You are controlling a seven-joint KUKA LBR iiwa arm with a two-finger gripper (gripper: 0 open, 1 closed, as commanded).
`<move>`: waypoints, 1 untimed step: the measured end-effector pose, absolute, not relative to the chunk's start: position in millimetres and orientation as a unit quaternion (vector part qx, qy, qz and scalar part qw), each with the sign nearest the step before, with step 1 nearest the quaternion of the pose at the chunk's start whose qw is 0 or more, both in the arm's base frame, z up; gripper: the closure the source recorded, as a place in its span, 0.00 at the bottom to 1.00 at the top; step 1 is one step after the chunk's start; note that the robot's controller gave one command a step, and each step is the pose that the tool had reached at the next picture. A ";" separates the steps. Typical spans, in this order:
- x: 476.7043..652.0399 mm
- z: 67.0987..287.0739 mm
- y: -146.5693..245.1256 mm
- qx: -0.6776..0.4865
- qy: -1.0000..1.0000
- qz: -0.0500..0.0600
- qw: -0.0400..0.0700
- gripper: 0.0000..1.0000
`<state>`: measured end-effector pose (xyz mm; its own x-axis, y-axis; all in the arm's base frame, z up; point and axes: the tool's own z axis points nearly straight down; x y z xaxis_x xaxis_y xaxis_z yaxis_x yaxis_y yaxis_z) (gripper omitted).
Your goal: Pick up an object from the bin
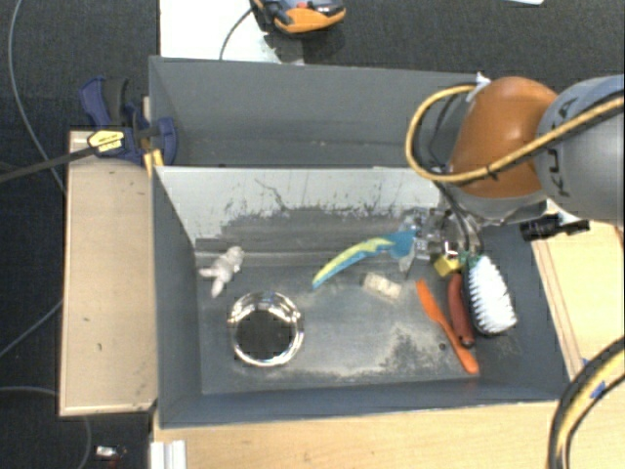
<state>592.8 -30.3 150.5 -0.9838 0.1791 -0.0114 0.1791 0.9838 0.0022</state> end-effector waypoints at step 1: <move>593.2 173.8 -30.2 0.091 0.996 0.001 0.007 1.00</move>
Offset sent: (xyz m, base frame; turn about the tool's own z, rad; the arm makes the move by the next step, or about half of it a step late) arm -0.0007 0.0001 0.0302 0.0002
